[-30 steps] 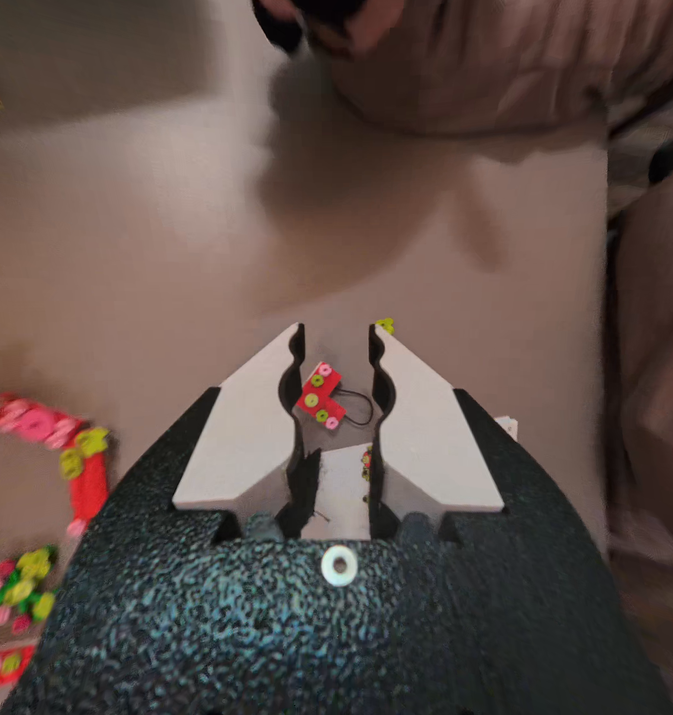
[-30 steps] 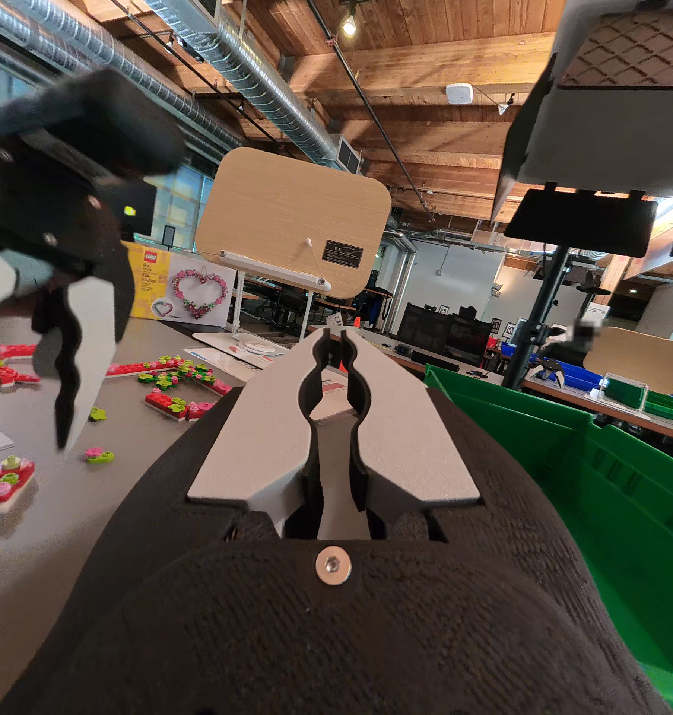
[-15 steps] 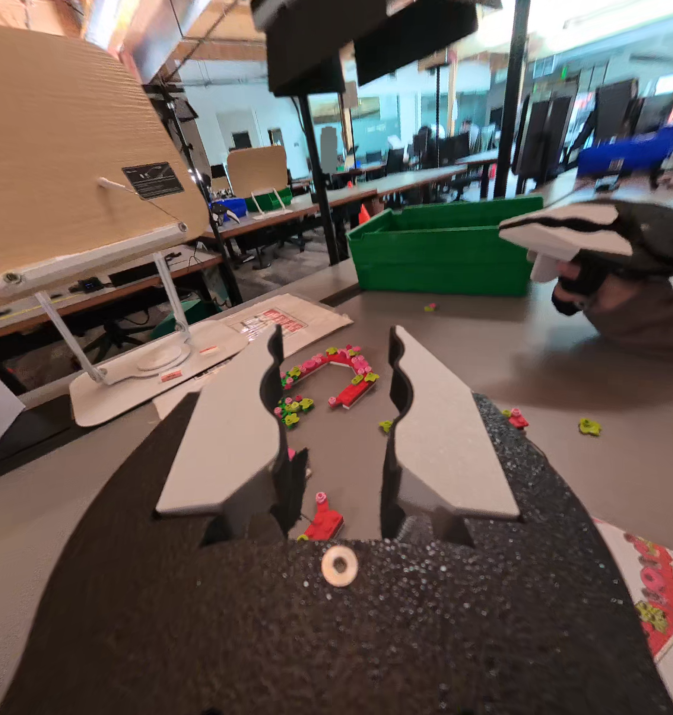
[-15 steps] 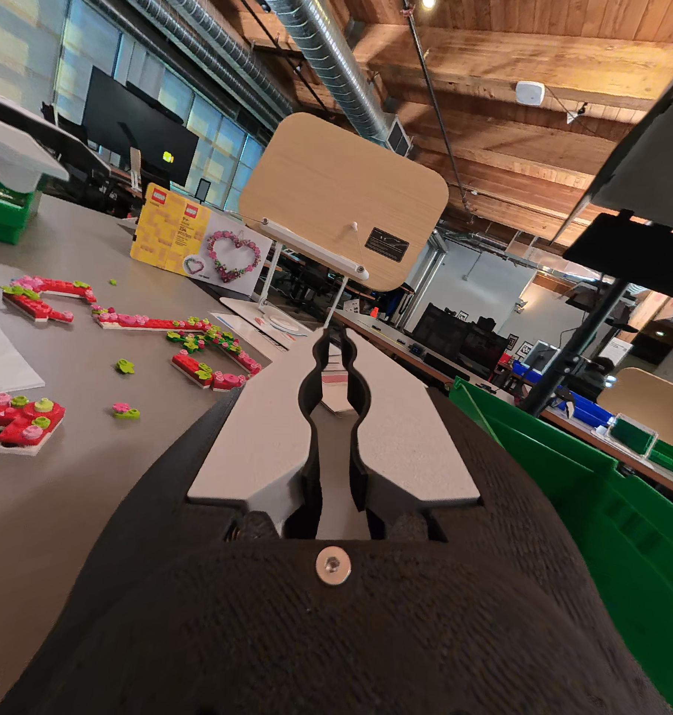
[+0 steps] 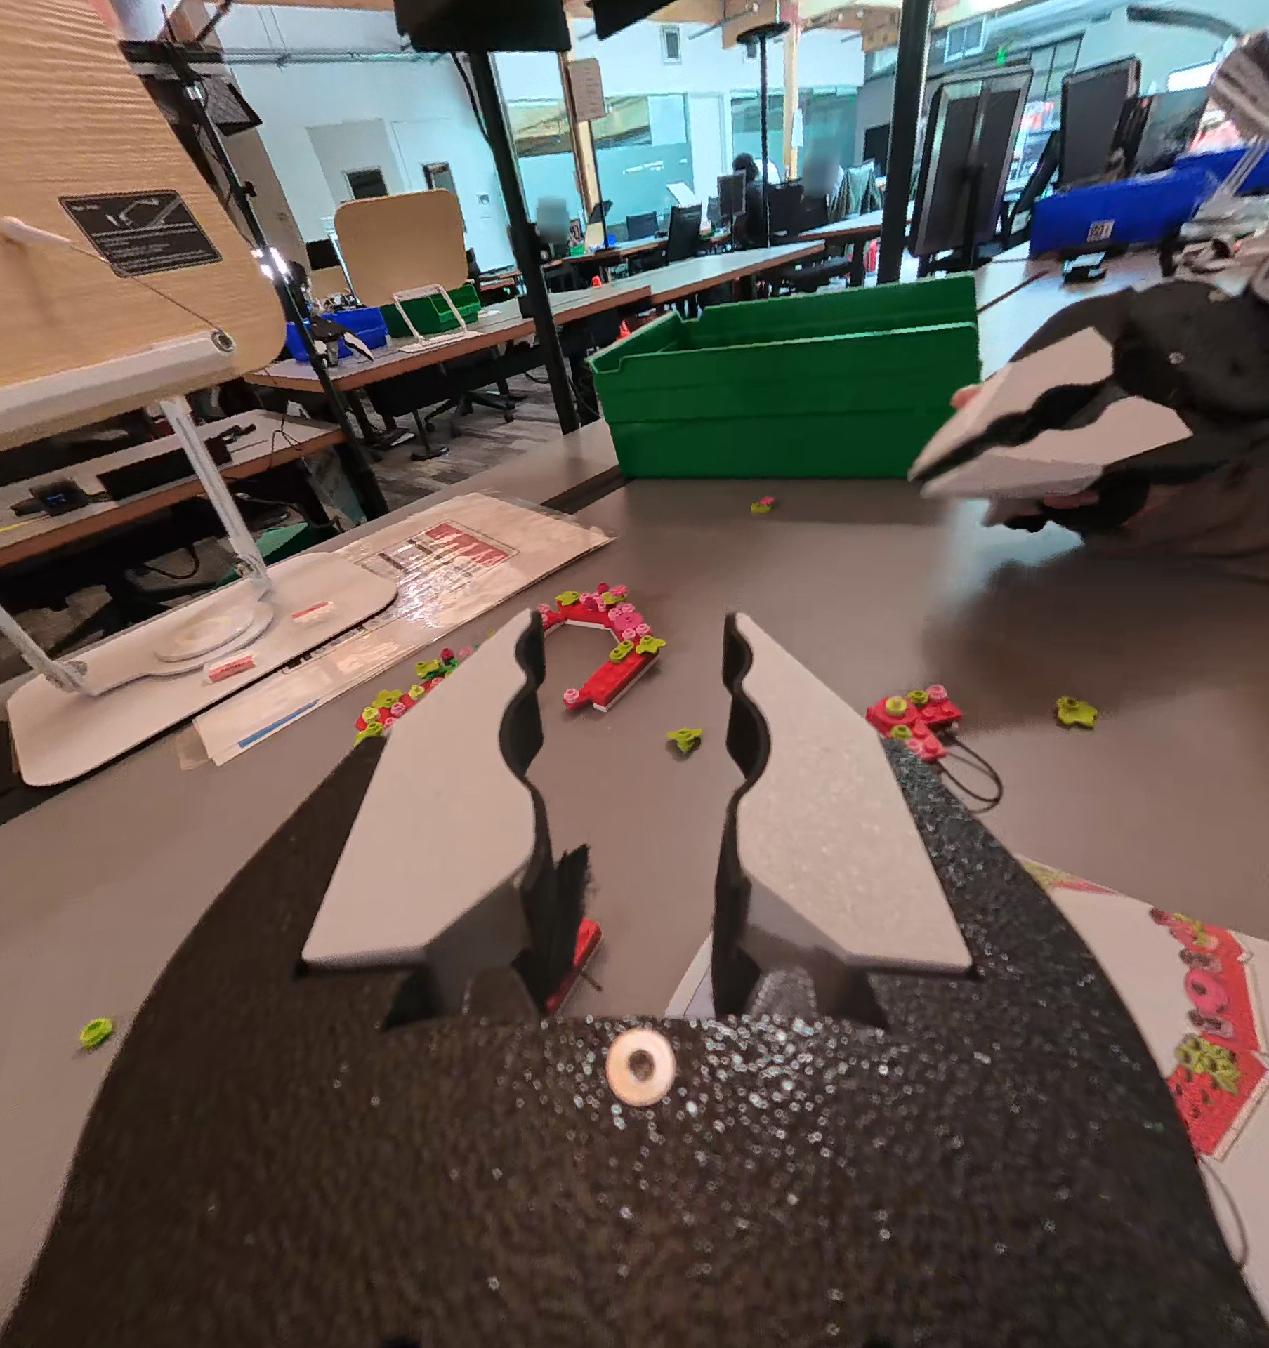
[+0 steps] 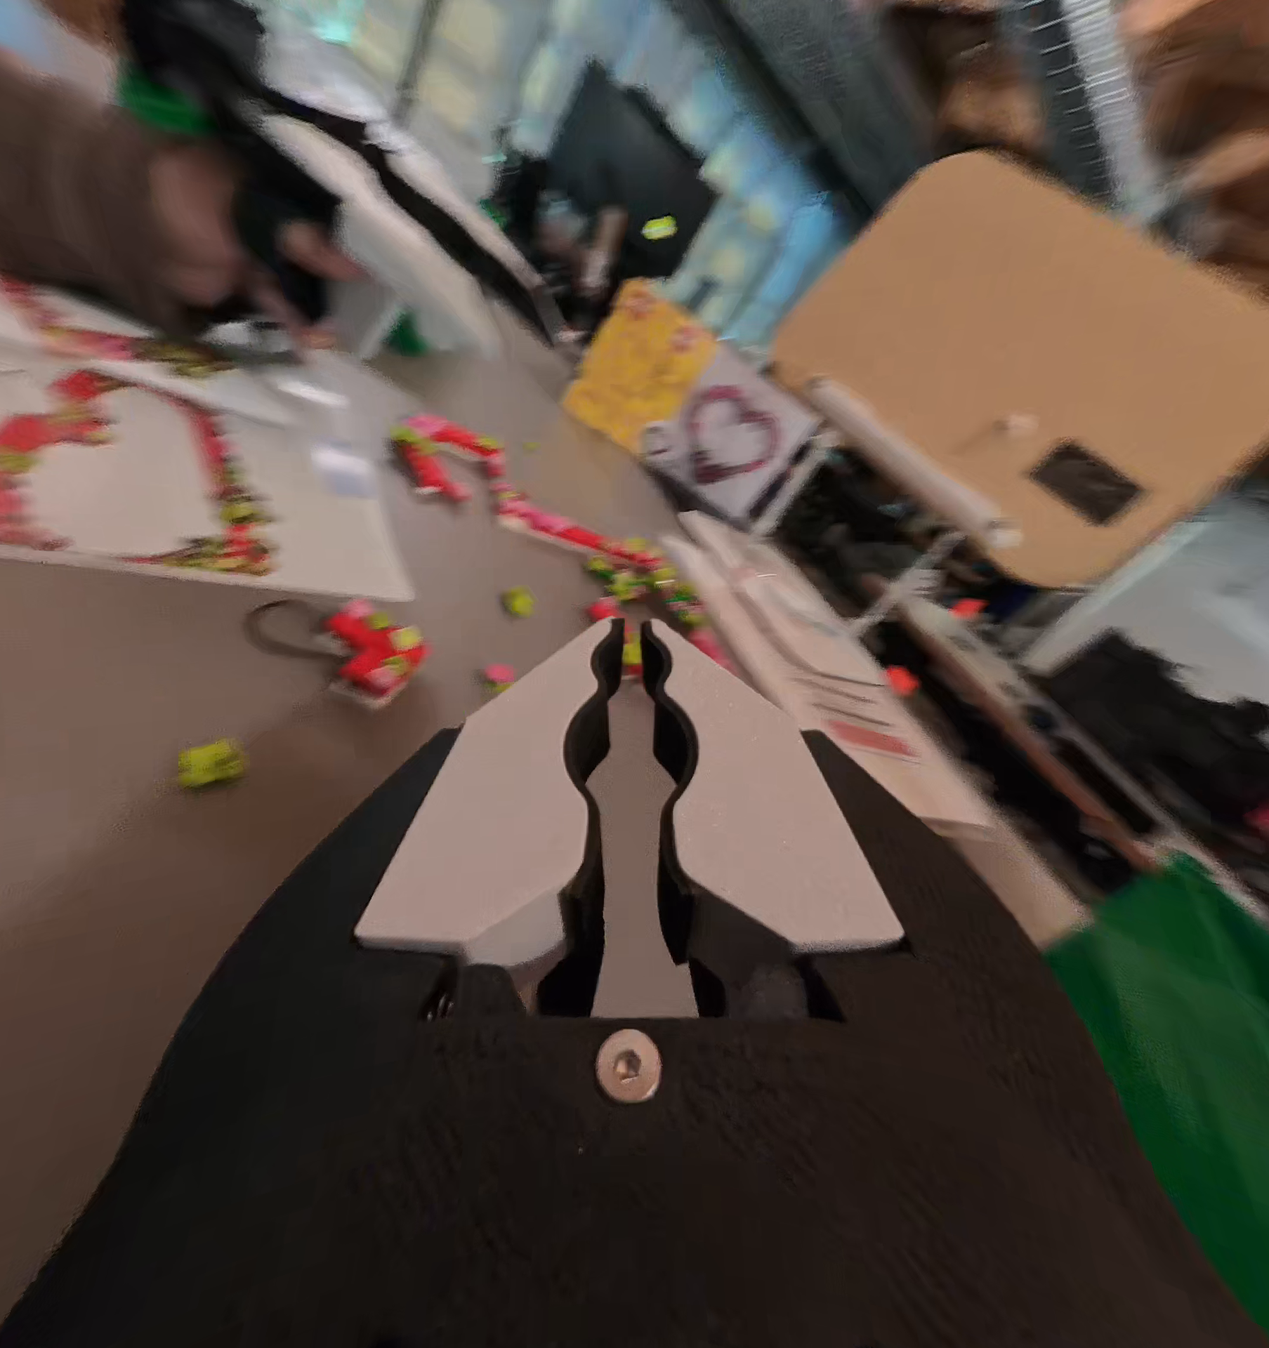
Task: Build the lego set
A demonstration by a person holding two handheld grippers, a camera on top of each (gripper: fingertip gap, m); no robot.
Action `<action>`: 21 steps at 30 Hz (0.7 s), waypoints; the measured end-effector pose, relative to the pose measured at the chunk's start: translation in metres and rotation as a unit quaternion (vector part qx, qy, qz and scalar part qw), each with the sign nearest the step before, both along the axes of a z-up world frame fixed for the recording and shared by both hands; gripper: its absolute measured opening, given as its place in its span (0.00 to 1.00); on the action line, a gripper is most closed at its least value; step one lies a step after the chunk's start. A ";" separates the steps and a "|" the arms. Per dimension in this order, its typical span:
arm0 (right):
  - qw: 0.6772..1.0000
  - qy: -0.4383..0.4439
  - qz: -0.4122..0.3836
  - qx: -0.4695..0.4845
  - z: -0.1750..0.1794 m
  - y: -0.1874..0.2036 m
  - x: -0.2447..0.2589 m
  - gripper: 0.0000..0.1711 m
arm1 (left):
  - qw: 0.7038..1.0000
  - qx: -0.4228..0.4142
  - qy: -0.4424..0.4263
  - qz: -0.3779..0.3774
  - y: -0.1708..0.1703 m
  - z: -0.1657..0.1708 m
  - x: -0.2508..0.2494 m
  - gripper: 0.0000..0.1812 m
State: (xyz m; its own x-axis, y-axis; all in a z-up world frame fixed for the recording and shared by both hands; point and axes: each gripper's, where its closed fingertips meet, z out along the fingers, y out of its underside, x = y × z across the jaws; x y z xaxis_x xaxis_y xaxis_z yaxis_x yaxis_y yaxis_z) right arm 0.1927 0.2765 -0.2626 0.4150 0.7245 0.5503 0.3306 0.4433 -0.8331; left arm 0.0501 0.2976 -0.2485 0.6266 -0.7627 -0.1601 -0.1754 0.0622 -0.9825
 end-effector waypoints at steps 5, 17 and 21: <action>0.952 -0.107 0.202 -0.204 -0.042 -0.059 -0.020 0.04 | 1.000 -0.009 0.019 -0.008 -0.001 -0.008 0.003 0.25; 0.905 -0.221 0.215 -0.293 -0.080 -0.081 -0.017 0.08 | 0.998 -0.023 0.049 -0.037 -0.008 -0.021 0.016 0.23; 0.902 -0.236 0.215 -0.292 -0.085 -0.083 -0.017 0.07 | 0.997 -0.020 0.058 -0.039 -0.009 -0.022 0.018 0.23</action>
State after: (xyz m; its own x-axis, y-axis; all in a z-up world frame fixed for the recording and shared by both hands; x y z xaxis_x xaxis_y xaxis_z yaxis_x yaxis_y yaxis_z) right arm 0.1762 0.1931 -0.3472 -0.1531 0.9861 0.0647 0.6114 0.1460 -0.7777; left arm 0.0676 0.2884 -0.2709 0.5442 -0.8156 -0.1966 -0.2846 0.0410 -0.9578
